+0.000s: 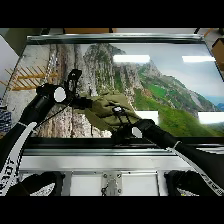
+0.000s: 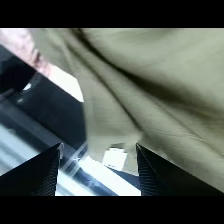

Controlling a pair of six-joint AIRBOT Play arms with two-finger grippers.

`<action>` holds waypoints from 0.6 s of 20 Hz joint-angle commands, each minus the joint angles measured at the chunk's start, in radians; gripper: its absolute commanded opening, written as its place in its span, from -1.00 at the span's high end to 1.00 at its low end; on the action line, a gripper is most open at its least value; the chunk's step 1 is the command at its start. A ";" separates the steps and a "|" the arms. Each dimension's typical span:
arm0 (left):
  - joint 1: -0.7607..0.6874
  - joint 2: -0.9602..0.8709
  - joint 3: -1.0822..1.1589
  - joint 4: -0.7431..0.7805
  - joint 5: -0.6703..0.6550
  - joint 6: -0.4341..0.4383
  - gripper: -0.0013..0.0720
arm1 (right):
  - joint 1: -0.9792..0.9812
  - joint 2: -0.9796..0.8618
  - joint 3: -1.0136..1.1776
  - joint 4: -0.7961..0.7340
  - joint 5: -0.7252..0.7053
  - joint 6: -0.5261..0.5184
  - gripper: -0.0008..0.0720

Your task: Fold the clothes and pants, and hang the long-sleeved shirts on hangers.

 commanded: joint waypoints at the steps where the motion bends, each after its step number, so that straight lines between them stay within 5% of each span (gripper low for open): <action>1: 0.001 0.002 0.000 -0.001 0.001 -0.013 0.94 | 0.009 -0.021 0.000 -0.141 -0.008 0.253 -0.40; 2: 0.001 0.002 0.001 -0.001 0.001 -0.013 0.94 | 0.008 -0.021 0.000 -0.157 -0.008 0.303 -0.36; 4: 0.001 0.002 0.004 -0.002 0.000 -0.018 0.94 | 0.008 -0.021 0.000 -0.169 -0.008 0.325 0.55; 6: 0.001 0.002 0.032 0.000 -0.008 -0.035 0.94 | 0.004 -0.017 0.002 -0.177 -0.008 0.323 0.94; 12: -0.035 0.099 0.489 -0.002 -0.050 -0.035 0.94 | -0.235 0.217 0.380 -0.238 0.335 -0.015 0.95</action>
